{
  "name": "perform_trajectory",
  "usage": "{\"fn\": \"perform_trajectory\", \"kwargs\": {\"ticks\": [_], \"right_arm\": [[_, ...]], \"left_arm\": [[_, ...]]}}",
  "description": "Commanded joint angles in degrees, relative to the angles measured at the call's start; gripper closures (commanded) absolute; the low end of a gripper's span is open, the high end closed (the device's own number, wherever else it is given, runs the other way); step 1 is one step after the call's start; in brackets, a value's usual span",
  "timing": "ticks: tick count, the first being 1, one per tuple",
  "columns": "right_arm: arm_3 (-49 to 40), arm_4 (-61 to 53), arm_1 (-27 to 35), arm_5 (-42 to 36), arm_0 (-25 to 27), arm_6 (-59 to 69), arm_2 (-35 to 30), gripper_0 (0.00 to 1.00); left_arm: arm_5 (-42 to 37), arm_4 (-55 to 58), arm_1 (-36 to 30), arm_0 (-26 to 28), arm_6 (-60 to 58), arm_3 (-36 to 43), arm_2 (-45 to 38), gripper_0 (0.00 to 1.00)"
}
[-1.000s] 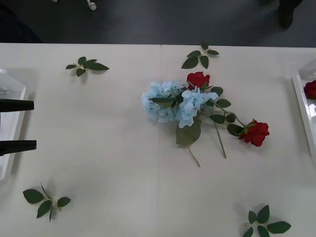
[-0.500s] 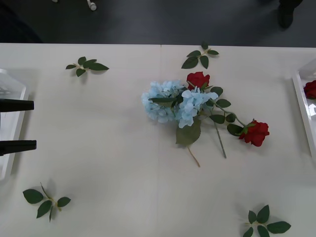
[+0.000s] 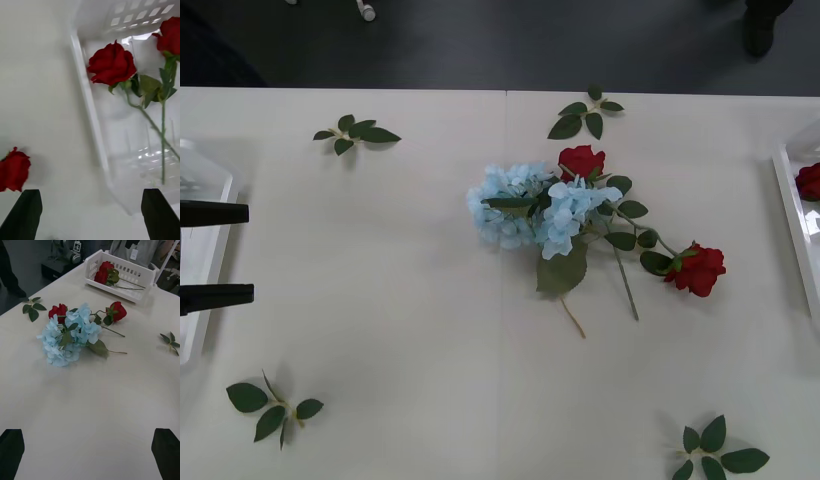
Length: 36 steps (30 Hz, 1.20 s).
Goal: Put the red flowers into the right box and the blue flowers into the left box
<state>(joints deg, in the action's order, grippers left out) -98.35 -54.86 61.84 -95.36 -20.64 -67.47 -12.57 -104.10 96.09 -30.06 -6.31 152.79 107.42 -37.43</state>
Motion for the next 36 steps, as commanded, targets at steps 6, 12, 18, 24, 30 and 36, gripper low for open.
{"fn": "perform_trajectory", "kwargs": {"ticks": [6, 12, 18, 24, 30, 36], "right_arm": [[-12.7, 2.2, -4.4, 1.5, -1.4, 29.3, 8.3, 0.23], [-15.7, 2.8, -5.6, 3.0, -3.5, 47.5, 16.3, 0.22], [-13.4, 7.4, -11.3, 1.1, -7.0, 58.9, 21.4, 0.23], [-6.3, 10.6, -16.8, 0.8, -12.1, 71.8, 26.5, 0.22], [2.6, 13.1, -23.1, 1.0, -16.0, 80.7, 29.4, 0.23], [10.4, 17.2, -28.3, 1.9, -18.1, 87.1, 29.4, 0.23]], "left_arm": [[0.6, 0.1, -1.0, -0.8, 2.2, 0.6, -0.7, 0.0], [0.6, 0.1, -1.0, -0.8, 2.2, 0.6, -0.7, 0.0], [0.6, 0.1, -1.0, -0.8, 2.2, 0.6, -0.7, 0.0], [0.6, 0.1, -1.0, -0.8, 2.2, 0.6, -0.7, 0.0], [0.6, 0.1, -1.0, -0.8, 2.2, 0.6, -0.7, 0.0], [0.6, 0.1, -1.0, -0.8, 2.2, 0.6, -0.7, 0.0]]}}
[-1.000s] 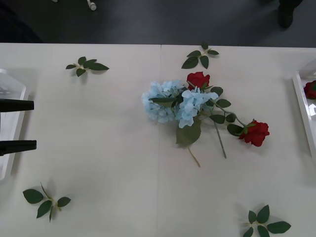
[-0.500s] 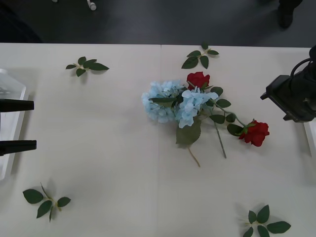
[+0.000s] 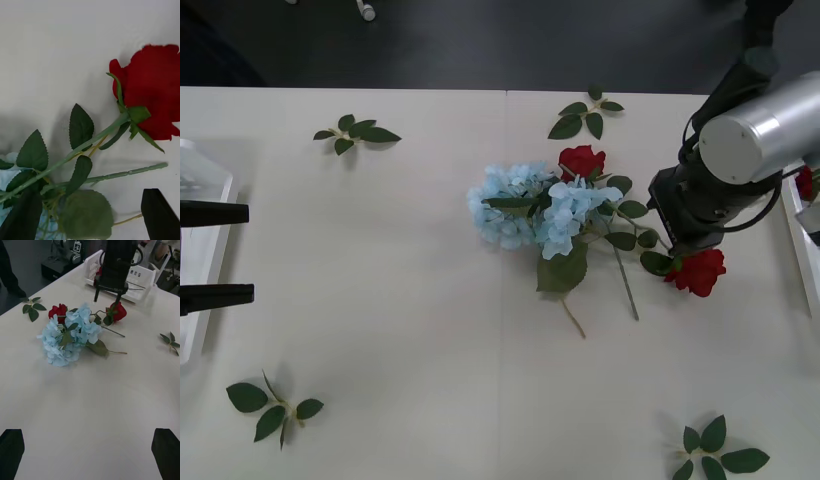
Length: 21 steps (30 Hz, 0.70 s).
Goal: Put the red flowers into the right box and the blue flowers into the left box
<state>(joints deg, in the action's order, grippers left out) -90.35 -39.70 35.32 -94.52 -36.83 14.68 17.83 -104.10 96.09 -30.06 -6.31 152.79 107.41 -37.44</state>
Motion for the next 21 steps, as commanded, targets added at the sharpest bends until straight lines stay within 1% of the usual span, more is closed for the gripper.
{"fn": "perform_trajectory", "kwargs": {"ticks": [1, 6, 9, 16, 21], "right_arm": [[3.5, 2.9, -2.4, 1.8, -2.0, 6.2, -1.0, 0.22], [6.3, 6.7, -3.9, 5.0, -2.0, 10.5, -1.0, 0.23], [9.0, 8.0, -4.1, 8.2, -2.4, 12.1, -1.0, 0.23], [13.0, 9.3, -4.7, 10.2, -2.5, 11.6, -1.0, 0.23], [14.5, 7.6, -4.6, 10.9, -2.1, 11.3, -1.0, 0.23]], "left_arm": [[0.6, 0.1, -1.0, -0.8, 2.2, 0.6, -0.7, 0.0], [0.6, 0.1, -1.0, -0.8, 2.2, 0.6, -0.7, 0.0], [0.6, 0.1, -1.0, -0.8, 2.2, 0.6, -0.7, 0.0], [0.6, 0.1, -1.0, -0.8, 2.2, 0.6, -0.7, 0.0], [0.6, 0.1, -1.0, -0.8, 2.2, 0.6, -0.7, 0.0]]}}
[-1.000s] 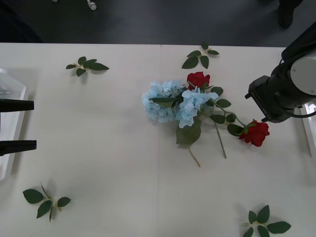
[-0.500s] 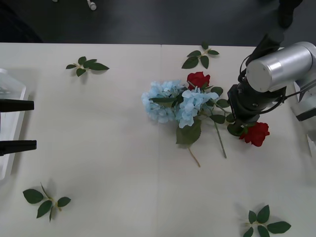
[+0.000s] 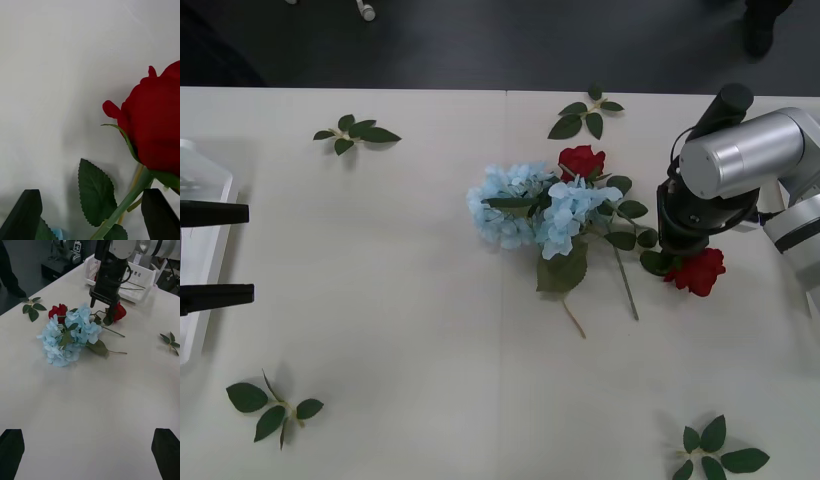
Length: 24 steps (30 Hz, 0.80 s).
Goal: Put the red flowers into the right box and the blue flowers into the left box
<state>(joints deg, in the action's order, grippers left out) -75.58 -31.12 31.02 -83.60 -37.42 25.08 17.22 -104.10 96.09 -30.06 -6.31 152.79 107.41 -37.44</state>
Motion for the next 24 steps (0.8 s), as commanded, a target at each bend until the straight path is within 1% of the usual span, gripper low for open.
{"fn": "perform_trajectory", "kwargs": {"ticks": [1, 8, 21, 23, 24], "right_arm": [[-0.3, -1.5, -0.1, 0.4, -1.4, 0.9, -0.4, 0.23], [-0.4, -4.6, 0.7, 2.1, -0.6, 0.6, -0.4, 0.23], [-0.4, -8.8, 0.8, 2.0, -0.6, -0.5, -0.4, 0.22], [-0.4, -9.0, 0.8, 2.0, -0.6, -0.6, -0.4, 0.23], [-0.4, -9.1, 0.8, 2.0, -0.6, -0.6, -0.4, 0.25]], "left_arm": [[0.6, 0.1, -1.0, -0.8, 2.2, 0.6, -0.7, 0.0], [0.6, 0.1, -1.0, -0.8, 2.2, 0.6, -0.7, 0.0], [0.6, 0.1, -1.0, -0.8, 2.2, 0.6, -0.7, 0.0], [0.6, 0.1, -1.0, -0.8, 2.2, 0.6, -0.7, 0.0], [0.6, 0.1, -1.0, -0.8, 2.2, 0.6, -0.7, 0.0]]}}
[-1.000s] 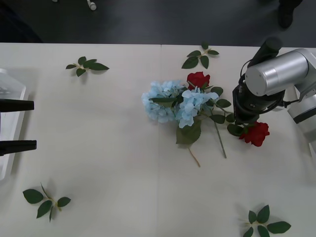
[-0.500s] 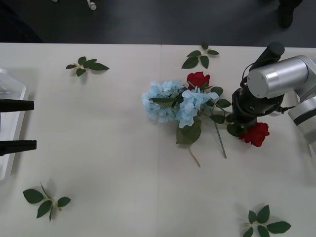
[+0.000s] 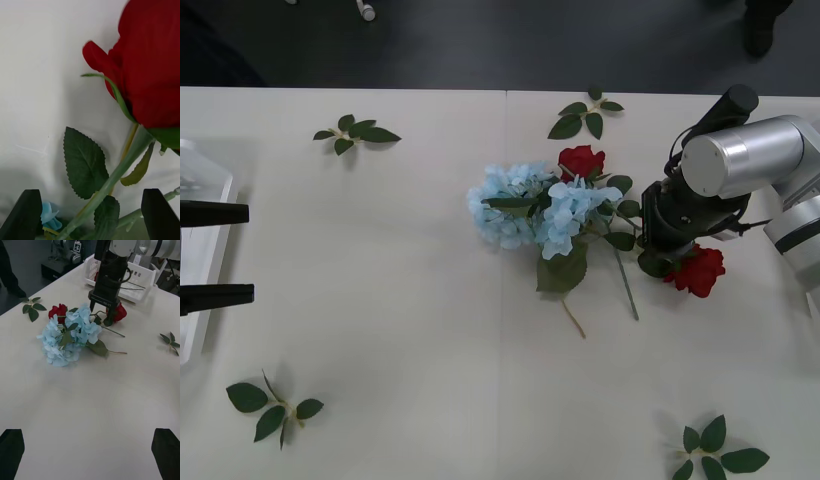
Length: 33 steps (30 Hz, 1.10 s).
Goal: Put the red flowers into the right box and the blue flowers into the left box
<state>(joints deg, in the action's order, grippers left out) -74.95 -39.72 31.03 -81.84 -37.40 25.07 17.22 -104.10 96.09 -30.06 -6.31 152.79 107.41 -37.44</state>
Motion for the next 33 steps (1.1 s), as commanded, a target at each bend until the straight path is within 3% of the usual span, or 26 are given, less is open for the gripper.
{"fn": "perform_trajectory", "kwargs": {"ticks": [1, 6, 8, 23, 33], "right_arm": [[-1.1, -0.6, 0.8, 0.2, -0.4, -0.8, -0.3, 0.37], [-1.0, -1.3, 0.8, 0.2, -0.1, -1.9, -0.3, 0.9], [-1.1, -1.4, 0.8, 0.2, 0.0, -2.2, -0.2, 1.0], [-1.4, -1.3, 2.0, 0.1, 0.1, -4.7, -0.2, 1.0], [-10.2, -7.7, 11.2, -6.7, -0.3, -7.5, -3.1, 1.0]], "left_arm": [[0.6, 0.1, -1.0, -0.8, 2.2, 0.6, -0.7, 0.0], [0.6, 0.1, -1.0, -0.8, 2.2, 0.6, -0.7, 0.0], [0.6, 0.1, -1.0, -0.8, 2.2, 0.6, -0.7, 0.0], [0.6, 0.1, -1.0, -0.8, 2.2, 0.6, -0.7, 0.0], [0.6, 0.1, -1.0, -0.8, 2.2, 0.6, -0.7, 0.0]]}}
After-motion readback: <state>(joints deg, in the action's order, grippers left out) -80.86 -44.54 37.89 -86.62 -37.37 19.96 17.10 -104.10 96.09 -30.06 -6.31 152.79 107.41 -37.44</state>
